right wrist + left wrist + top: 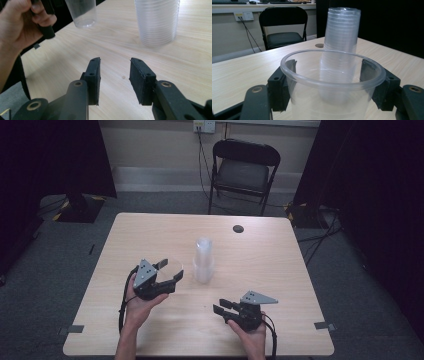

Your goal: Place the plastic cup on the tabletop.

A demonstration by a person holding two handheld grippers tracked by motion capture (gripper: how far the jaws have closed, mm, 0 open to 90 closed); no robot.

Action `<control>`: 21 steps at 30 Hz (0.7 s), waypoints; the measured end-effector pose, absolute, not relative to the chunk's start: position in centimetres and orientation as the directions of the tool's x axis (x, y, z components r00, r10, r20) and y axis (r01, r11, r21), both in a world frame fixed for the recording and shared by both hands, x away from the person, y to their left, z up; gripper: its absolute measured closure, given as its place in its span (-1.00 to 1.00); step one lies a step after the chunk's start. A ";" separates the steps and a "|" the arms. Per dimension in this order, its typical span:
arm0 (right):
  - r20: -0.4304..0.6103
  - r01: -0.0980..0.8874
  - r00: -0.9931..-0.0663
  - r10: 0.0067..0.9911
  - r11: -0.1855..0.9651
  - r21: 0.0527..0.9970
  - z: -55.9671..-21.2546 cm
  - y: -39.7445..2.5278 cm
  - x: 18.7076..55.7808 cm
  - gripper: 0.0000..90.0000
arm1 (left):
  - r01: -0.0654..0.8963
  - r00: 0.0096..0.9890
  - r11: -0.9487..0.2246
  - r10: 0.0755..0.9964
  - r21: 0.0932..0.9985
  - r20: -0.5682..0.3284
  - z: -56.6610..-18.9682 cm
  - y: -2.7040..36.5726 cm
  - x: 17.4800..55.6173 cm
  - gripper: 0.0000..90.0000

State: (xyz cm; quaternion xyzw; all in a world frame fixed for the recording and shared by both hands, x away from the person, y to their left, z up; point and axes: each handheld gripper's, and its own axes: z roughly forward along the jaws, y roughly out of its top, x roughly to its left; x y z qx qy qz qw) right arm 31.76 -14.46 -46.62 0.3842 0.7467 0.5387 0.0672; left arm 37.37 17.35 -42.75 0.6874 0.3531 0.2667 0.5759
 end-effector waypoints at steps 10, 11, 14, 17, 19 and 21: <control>0.315 0.511 -0.681 0.661 0.120 0.851 -47.0 -14.1 31.9 0.10 | 0.222 0.578 -0.042 0.811 0.974 -0.096 -42.5 17.7 40.1 -0.35; 0.308 0.509 -0.677 0.669 0.123 0.852 -46.9 -14.2 31.9 0.08 | 0.221 0.575 -0.029 0.811 0.975 -0.107 -42.5 17.7 40.2 -0.34; 0.298 0.505 -0.666 0.684 0.119 0.855 -46.9 -14.8 31.9 0.00 | 0.245 0.563 -0.029 0.818 0.969 -0.118 -42.3 17.7 41.0 -0.34; 0.297 0.498 -0.656 0.694 0.103 0.861 -46.9 -15.3 31.9 -0.01 | 0.237 0.576 -0.009 0.806 0.972 -0.133 -42.4 17.6 41.8 -0.34; 0.294 0.488 -0.658 0.693 0.096 0.867 -46.9 -15.4 31.8 -0.01 | 0.230 0.578 0.000 0.804 0.973 -0.137 -42.6 17.6 42.1 -0.34; 0.295 0.492 -0.660 0.691 0.101 0.865 -47.0 -15.4 31.8 -0.01 | 0.255 0.549 0.009 0.822 0.967 -0.152 -43.1 17.9 42.9 -0.33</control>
